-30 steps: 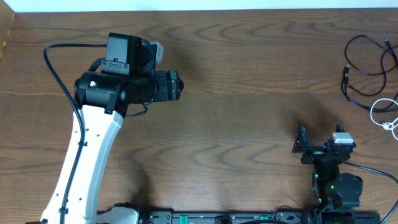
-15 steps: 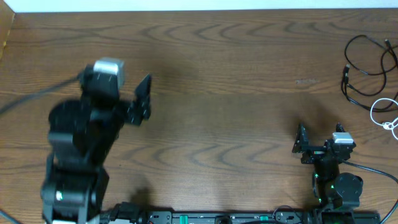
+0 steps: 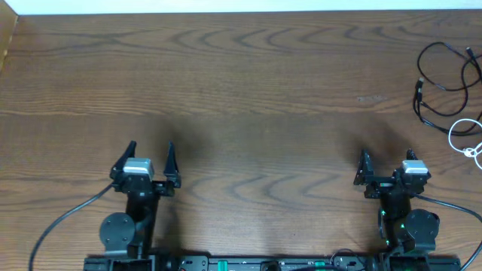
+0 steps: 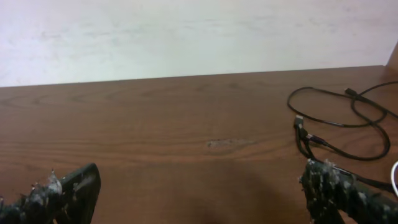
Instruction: Untangle cables
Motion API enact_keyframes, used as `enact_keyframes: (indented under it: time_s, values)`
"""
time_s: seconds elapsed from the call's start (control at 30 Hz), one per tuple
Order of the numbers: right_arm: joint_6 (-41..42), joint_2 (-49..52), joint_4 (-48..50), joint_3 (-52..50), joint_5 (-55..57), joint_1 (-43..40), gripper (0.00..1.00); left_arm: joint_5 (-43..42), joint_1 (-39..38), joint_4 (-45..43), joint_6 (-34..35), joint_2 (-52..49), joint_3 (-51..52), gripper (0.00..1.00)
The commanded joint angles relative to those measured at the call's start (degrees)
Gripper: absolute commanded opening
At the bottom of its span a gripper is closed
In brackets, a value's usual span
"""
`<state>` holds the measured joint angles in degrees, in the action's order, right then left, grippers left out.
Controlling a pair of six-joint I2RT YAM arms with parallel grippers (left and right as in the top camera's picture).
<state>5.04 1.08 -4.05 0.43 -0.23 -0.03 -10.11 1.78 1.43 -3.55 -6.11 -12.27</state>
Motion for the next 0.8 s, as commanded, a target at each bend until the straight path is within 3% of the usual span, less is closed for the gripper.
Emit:
enact_keyframes:
  time_s: [0.0,0.27,0.77]
  values:
    - [0.5,-0.3,-0.3,-0.1,-0.1,0.7,0.99,0.8,0.2,-0.7,-1.0,4.4,4.8,0.80]
    - [0.5,-0.3,-0.3,-0.1,-0.1,0.7,0.99,0.7,0.2,-0.5,-1.4,6.0,12.1,0.80]
    - [0.5,-0.3,-0.3,-0.1,-0.1,0.7,0.99,0.9,0.2,1.9,-1.8,5.9,12.0,0.80]
